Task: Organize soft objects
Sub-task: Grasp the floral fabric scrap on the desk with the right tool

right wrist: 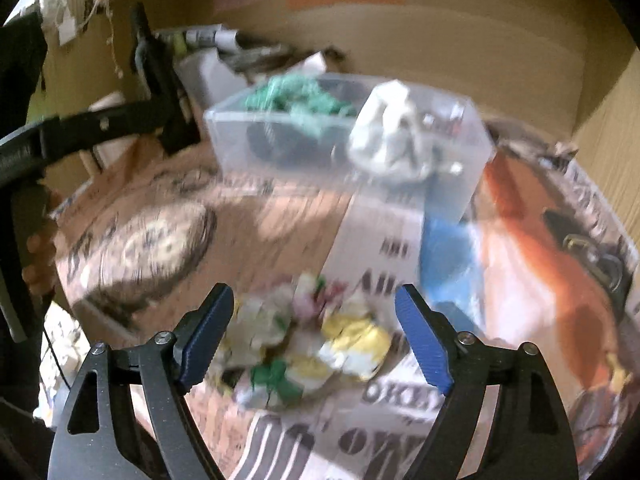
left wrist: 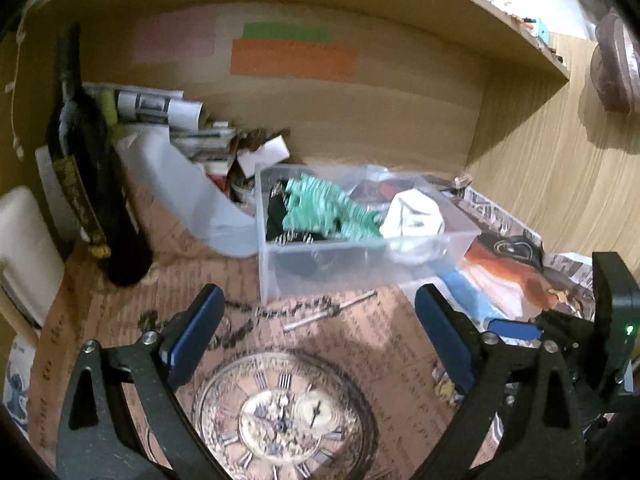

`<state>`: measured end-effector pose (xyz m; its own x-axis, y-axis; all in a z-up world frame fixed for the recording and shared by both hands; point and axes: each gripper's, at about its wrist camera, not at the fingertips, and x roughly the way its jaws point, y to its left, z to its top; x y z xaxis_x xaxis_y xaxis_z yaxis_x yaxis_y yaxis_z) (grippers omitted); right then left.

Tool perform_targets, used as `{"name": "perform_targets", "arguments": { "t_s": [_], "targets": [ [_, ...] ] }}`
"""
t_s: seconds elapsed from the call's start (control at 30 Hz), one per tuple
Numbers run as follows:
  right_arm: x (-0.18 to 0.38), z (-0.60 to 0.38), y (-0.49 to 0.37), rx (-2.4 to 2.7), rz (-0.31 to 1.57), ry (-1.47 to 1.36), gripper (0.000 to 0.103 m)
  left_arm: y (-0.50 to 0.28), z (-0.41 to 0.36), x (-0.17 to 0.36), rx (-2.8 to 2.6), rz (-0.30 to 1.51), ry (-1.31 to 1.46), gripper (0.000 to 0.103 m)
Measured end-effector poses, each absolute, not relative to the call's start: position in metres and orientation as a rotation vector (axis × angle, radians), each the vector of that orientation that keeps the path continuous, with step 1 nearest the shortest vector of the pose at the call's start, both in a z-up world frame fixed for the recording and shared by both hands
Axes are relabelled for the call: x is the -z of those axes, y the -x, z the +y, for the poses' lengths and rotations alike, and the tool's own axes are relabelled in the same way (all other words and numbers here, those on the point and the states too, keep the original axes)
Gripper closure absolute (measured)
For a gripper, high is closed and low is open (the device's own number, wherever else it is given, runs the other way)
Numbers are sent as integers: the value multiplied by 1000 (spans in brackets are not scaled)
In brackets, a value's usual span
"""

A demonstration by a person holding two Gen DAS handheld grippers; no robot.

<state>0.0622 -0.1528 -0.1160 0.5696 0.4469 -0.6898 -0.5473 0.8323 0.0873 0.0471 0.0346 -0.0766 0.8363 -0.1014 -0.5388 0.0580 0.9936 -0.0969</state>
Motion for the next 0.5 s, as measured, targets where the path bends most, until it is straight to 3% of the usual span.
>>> {"name": "perform_targets", "arguments": {
  "t_s": [0.07,0.1,0.17,0.3,0.4,0.5],
  "targets": [
    [122,-150,-60,-592,784,157,26,-47,37,82,82,590,87,6],
    [123,-148,-60,-596,791,161,35,-47,38,85,82,599,95,6],
    [126,-146,-59,-593,795,177,41,-48,40,90,81,609,108,6],
    [123,-144,-59,-602,787,180,78,-50,40,92,78,607,118,6],
    [119,-142,-65,-597,781,171,87,-51,39,89,83,595,122,6],
    [110,-142,-66,-589,751,172,88,-52,38,85,82,576,115,6]
  ]
}}
